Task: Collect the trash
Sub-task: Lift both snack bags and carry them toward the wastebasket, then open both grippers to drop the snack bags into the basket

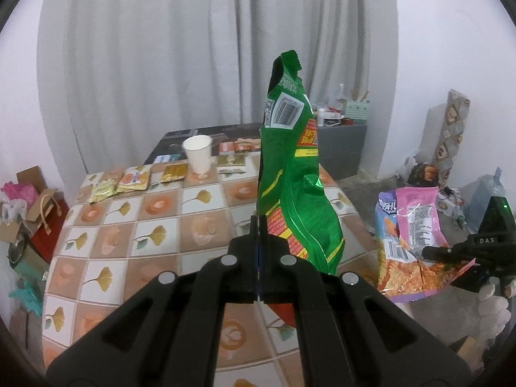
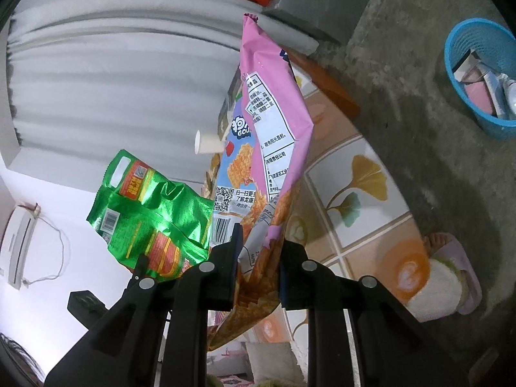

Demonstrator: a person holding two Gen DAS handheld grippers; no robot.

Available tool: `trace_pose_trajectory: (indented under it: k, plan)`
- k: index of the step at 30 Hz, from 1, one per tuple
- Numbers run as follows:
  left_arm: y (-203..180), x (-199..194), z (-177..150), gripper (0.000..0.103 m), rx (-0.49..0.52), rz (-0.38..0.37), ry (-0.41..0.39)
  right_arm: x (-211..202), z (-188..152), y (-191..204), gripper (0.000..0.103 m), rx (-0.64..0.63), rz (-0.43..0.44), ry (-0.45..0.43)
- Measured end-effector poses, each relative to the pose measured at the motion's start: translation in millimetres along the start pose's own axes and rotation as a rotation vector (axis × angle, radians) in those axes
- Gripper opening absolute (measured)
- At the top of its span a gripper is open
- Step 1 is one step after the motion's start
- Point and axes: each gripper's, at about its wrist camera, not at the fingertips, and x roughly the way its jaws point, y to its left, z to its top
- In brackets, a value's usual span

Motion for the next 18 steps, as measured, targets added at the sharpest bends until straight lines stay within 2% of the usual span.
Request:
trace_pose_trajectory:
  k: [5, 9, 12, 16, 18]
  plan:
    - [-27, 6, 13, 0.000, 0.000, -0.139, 0.017, -58, 15, -9, 0.019, -0.017, -0.045, -0.138]
    - [-65, 27, 27, 0.000, -0.003, -0.310, 0.072, -130, 27, -19, 0.019, -0.069, -0.205, -0.326]
    - [-103, 49, 32, 0.000, 0.026, -0.395, 0.131, -166, 30, -33, 0.019, -0.078, -0.332, -0.420]
    - [-157, 86, 30, 0.000, 0.068, -0.481, 0.229, -191, 34, -66, 0.019, -0.050, -0.465, -0.475]
    - [-188, 112, 25, 0.000, 0.085, -0.513, 0.298, -194, 37, -85, 0.019, -0.027, -0.505, -0.480]
